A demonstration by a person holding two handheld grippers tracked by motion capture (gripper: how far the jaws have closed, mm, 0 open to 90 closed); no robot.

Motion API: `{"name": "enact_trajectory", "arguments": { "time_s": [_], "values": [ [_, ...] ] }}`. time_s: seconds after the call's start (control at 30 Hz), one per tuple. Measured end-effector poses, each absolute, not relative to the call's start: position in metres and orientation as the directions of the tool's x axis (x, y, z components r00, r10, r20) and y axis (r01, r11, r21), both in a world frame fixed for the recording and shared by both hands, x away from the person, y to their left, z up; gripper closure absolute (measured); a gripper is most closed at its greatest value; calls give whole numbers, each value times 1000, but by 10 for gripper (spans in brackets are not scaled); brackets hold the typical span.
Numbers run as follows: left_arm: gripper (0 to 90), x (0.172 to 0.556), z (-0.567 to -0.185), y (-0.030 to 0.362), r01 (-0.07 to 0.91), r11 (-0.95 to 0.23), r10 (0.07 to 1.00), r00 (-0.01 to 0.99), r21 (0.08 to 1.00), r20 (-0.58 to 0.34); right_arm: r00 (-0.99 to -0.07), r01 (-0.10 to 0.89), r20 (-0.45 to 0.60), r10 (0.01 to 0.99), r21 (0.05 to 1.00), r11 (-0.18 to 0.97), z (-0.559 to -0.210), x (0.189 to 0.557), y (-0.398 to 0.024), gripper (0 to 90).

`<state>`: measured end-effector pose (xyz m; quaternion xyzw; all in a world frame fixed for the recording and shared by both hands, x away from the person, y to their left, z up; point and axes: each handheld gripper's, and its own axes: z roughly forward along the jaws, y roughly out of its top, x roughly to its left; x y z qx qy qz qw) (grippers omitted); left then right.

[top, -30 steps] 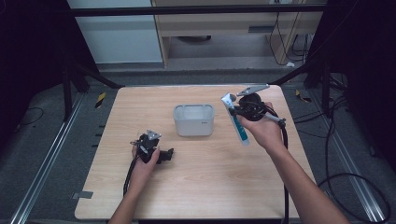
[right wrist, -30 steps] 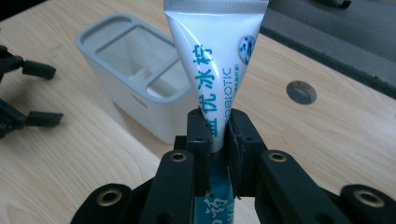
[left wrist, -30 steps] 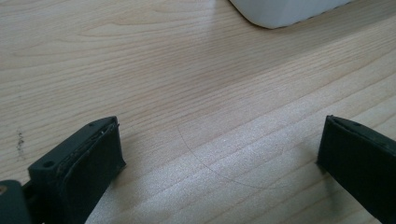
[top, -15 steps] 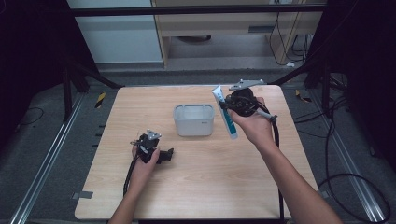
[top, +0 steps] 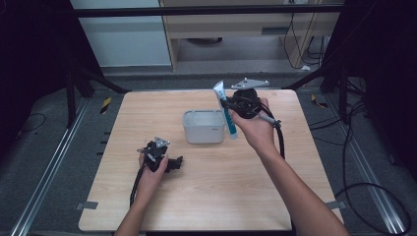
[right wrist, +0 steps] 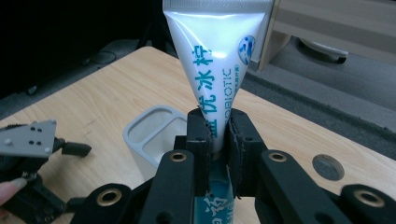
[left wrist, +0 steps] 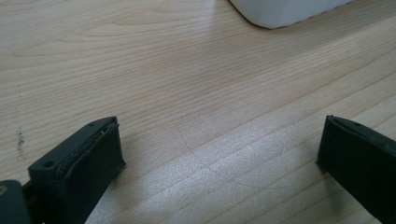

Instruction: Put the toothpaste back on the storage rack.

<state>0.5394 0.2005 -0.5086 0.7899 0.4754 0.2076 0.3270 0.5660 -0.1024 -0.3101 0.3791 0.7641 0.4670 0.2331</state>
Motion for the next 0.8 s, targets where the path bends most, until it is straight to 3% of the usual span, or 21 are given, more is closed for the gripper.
{"name": "enact_trajectory", "arguments": {
  "time_s": [0.8],
  "values": [
    [0, 539, -508, 201, 615, -338, 886, 464, 713, 19, -559, 254, 2, 829, 952, 169, -290, 590, -67, 803]
  ]
}}
